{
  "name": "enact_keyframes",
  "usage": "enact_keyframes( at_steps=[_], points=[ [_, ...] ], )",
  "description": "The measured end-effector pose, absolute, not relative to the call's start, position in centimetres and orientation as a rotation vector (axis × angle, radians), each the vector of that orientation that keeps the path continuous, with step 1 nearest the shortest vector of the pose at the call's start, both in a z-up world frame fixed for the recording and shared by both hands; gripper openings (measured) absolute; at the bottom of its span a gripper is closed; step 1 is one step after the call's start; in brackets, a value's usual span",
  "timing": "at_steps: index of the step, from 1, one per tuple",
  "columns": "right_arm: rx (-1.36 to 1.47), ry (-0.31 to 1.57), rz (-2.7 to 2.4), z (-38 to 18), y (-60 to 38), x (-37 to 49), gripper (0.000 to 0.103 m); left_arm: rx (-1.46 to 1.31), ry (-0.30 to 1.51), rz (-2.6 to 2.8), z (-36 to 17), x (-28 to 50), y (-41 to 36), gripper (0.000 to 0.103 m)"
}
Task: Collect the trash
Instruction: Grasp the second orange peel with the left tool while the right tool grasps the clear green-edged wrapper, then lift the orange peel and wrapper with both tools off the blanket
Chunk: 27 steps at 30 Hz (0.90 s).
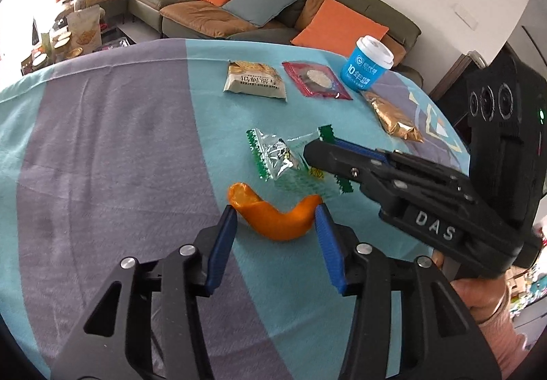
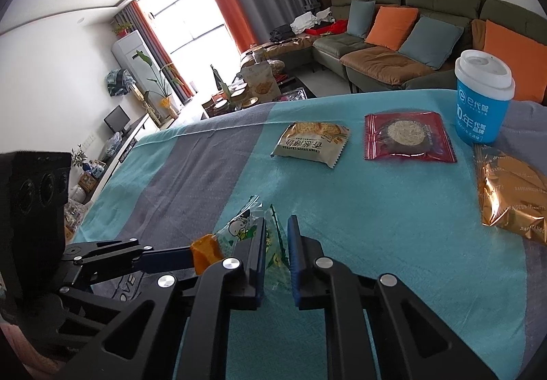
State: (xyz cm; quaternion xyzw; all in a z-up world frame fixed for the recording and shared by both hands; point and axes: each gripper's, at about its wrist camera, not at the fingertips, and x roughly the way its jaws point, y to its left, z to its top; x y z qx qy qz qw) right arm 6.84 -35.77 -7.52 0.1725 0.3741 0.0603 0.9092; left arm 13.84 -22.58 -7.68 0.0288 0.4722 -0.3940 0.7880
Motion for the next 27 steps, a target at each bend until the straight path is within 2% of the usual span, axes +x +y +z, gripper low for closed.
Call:
enact_keyframes(
  at_steps=[5, 13, 16, 27],
  points=[
    [0.360, 0.771, 0.128, -7.6, -35.9, 6.8, 0.011, 0.030, 1.032, -0.858, -7.9, 14.4, -22.6, 0.046],
    [0.363, 0.767, 0.133, -7.6, -36.2, 6.4, 0.009, 0.024, 1.026, -0.858, -8.2, 14.6, -22.1, 0.029],
    [0.357, 0.763, 0.129, -7.4, -36.1, 6.4, 0.009, 0.034, 1.013, -0.859, -8.1, 14.2, -21.8, 0.026],
    [0.240, 0.717, 0.098, -5.6, -33.9, 5.6, 0.008, 0.024, 0.985, -0.848, -7.5, 13.2, -18.3, 0.024]
  ],
)
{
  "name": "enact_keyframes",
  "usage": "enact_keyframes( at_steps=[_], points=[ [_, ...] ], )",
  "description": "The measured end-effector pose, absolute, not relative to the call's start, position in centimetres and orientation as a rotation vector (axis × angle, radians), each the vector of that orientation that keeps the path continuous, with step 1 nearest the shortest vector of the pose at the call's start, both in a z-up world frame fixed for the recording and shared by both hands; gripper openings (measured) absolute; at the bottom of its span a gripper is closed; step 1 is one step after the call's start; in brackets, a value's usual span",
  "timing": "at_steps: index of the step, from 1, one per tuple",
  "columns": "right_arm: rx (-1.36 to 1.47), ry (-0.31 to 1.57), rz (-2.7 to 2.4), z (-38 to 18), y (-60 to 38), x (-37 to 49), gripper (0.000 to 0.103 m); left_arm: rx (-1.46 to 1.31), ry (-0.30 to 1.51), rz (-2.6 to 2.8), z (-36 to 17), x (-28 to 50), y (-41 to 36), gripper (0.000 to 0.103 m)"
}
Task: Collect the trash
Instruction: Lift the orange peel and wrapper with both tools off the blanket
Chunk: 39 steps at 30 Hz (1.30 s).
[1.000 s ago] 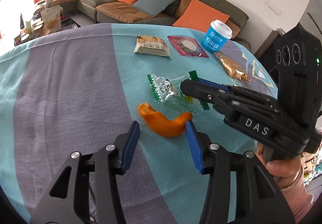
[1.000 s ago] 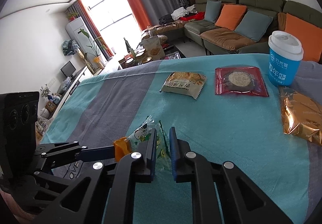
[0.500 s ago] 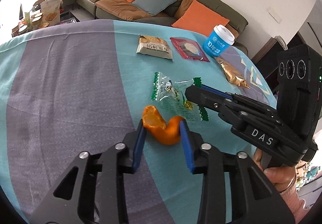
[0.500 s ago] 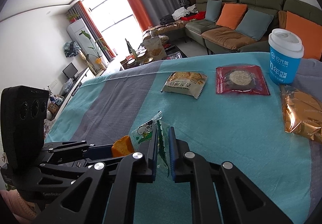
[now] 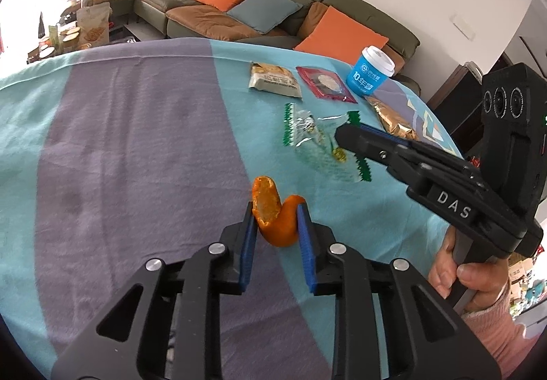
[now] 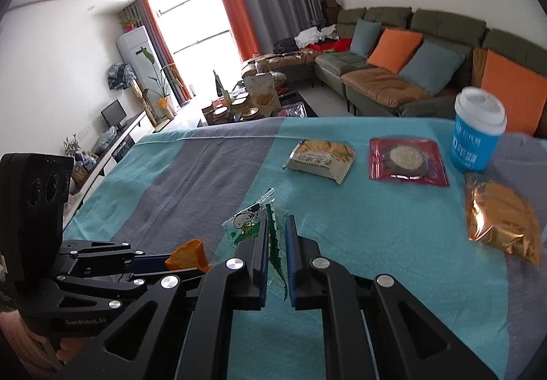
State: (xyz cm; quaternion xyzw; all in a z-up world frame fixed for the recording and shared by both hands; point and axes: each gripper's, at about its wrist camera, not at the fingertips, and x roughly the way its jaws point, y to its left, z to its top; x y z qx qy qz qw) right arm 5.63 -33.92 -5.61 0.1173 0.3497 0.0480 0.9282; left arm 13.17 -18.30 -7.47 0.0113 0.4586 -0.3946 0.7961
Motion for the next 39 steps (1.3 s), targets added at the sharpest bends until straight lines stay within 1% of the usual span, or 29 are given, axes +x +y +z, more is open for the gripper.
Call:
enact_keyframes(
  at_steps=[21, 39],
  points=[
    [0.061, 0.642, 0.163, -2.2, -27.0, 3.6, 0.008, 0.010, 0.870, -0.751, -5.2, 9.4, -7.7, 0.024],
    [-0.034, 0.631, 0.238, -1.5, -19.7, 2.9, 0.008, -0.018, 0.816, -0.680, -4.4, 7.5, -2.3, 0.024]
  ],
)
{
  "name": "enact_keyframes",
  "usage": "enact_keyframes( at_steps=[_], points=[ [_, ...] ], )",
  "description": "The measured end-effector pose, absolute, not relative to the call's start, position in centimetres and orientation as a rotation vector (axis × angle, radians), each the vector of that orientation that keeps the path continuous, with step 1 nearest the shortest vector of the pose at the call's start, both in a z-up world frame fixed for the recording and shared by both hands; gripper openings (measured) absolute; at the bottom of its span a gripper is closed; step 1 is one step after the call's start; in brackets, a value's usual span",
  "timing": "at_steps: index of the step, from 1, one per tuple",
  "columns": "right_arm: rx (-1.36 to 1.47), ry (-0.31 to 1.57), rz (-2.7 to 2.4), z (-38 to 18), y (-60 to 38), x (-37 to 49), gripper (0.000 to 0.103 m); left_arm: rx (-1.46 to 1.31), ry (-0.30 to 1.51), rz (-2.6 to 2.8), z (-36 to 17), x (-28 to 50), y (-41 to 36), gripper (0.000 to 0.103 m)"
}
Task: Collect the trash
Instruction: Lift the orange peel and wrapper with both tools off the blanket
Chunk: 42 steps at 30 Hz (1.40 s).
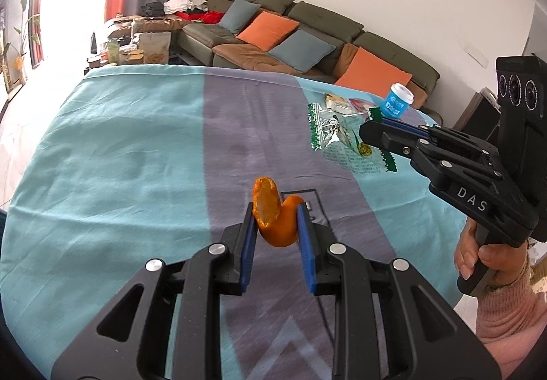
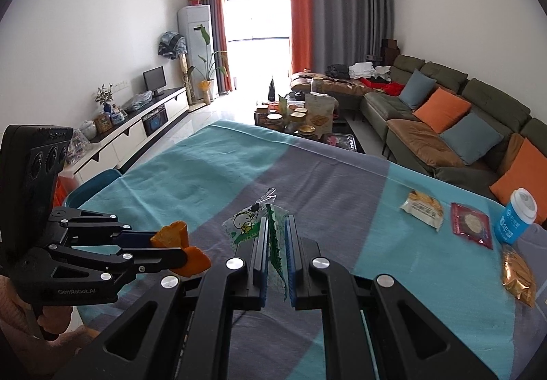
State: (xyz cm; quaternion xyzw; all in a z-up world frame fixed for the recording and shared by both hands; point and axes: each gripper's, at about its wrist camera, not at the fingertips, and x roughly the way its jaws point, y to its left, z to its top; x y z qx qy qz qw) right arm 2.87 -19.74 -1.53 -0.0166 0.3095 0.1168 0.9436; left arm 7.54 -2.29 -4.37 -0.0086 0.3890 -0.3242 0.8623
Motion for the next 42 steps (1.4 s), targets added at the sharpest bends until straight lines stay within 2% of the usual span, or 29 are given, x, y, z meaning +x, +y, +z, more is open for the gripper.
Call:
enact_keyframes(
  at_steps=[17, 42],
  points=[
    [-0.075, 0.617, 0.285, -1.2, -15.1, 2.6, 0.008, -0.043, 0.802, -0.608, -4.7, 6.2, 3.3, 0.024],
    [-0.116, 0.605, 0.339, -1.0, -11.3, 2.5, 0.008, -0.063, 0.778, -0.549, -4.4, 5.2, 7.2, 0.024]
  ],
)
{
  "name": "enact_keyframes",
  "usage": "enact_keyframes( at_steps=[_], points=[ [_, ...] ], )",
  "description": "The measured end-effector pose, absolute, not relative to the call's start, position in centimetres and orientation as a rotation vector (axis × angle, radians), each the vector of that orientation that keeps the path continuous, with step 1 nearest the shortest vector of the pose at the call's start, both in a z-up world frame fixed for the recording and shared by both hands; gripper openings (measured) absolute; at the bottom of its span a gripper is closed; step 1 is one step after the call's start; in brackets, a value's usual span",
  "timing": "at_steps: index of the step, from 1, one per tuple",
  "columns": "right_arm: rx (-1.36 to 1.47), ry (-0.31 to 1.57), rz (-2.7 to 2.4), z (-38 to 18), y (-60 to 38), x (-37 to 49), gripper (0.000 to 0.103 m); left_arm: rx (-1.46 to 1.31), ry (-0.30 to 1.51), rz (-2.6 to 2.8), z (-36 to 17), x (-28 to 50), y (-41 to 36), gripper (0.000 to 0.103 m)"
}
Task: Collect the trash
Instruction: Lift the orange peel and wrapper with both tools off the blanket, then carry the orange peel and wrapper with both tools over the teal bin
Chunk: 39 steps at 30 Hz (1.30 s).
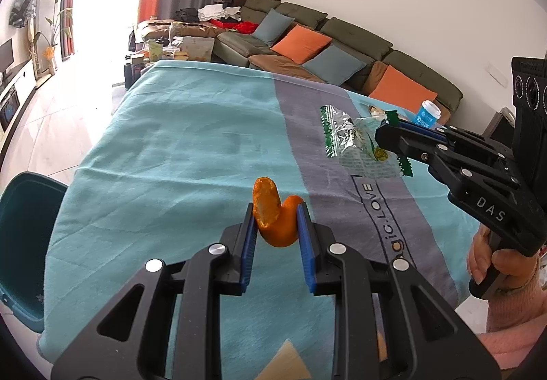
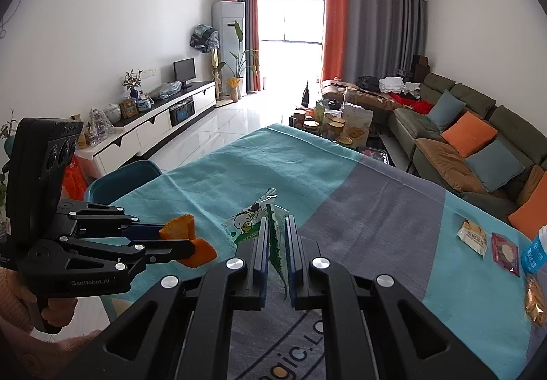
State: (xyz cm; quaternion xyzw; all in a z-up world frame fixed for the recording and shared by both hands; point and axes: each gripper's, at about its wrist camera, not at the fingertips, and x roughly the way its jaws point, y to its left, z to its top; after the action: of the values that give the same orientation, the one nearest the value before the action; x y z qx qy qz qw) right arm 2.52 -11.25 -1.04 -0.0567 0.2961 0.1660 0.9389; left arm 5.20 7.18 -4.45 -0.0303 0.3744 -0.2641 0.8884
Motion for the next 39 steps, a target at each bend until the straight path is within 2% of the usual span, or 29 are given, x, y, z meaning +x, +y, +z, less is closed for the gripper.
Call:
enact_keyframes(
  at_steps=[39],
  points=[
    [-0.098, 0.642, 0.458, -1.6, -6.1, 3.7, 0.008, -0.106, 0.763, -0.428, -5.0, 4.1, 14.0, 0.024]
  ],
)
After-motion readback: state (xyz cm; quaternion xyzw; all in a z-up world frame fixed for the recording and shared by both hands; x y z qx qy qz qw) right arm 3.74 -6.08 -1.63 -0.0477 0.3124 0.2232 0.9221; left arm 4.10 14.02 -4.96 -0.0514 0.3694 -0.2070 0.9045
